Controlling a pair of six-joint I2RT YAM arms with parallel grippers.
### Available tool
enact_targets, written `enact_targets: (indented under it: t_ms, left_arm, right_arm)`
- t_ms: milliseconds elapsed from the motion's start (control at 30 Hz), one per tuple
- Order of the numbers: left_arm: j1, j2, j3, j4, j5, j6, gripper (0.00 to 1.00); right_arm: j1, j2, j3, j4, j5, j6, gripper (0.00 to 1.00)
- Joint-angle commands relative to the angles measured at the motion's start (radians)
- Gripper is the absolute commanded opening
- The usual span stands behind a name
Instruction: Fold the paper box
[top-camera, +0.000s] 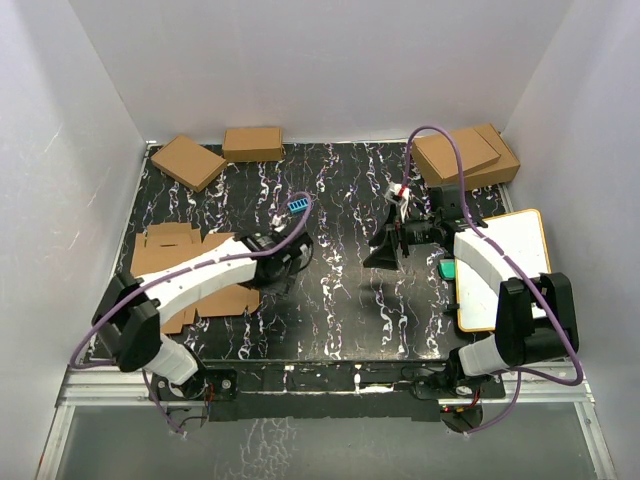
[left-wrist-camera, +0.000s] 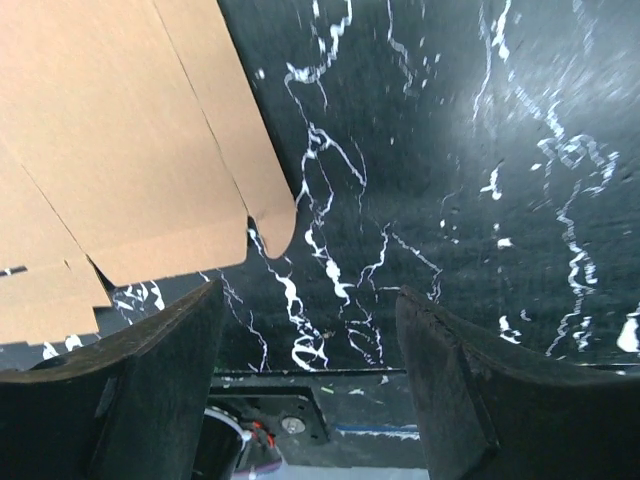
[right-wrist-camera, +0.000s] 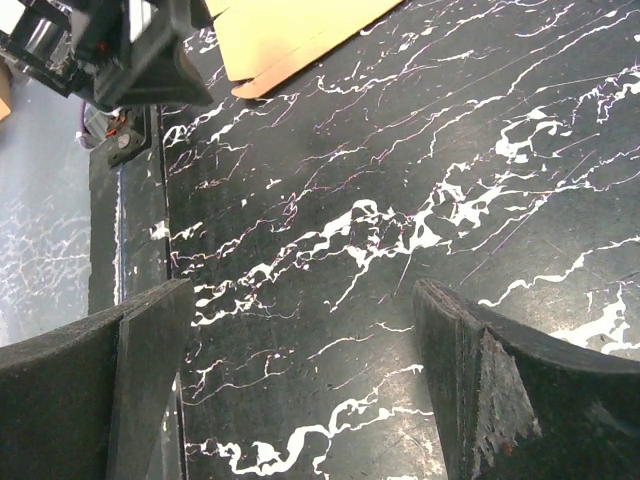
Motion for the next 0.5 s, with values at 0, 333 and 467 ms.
enact_targets:
  t_ms: [0, 333, 467]
  left_arm:
    - [-0.054, 0.065, -0.033, -0.097, -0.045, -0.063, 0.67]
    - [-0.099, 0.204, -0.039, -0.132, -0.124, -0.083, 0.54]
    - [-0.111, 0.246, -0.035, -0.148, -0.14, -0.097, 0.52]
  right_arm:
    - [0.004, -0.003, 0.022, 0.039, -0.021, -0.059, 0.99]
    - [0.005, 0.014, 0.031, 0.009, -0.004, -0.077, 0.99]
    - [-0.001, 0.018, 0.047, -0.021, 0.005, -0.094, 0.99]
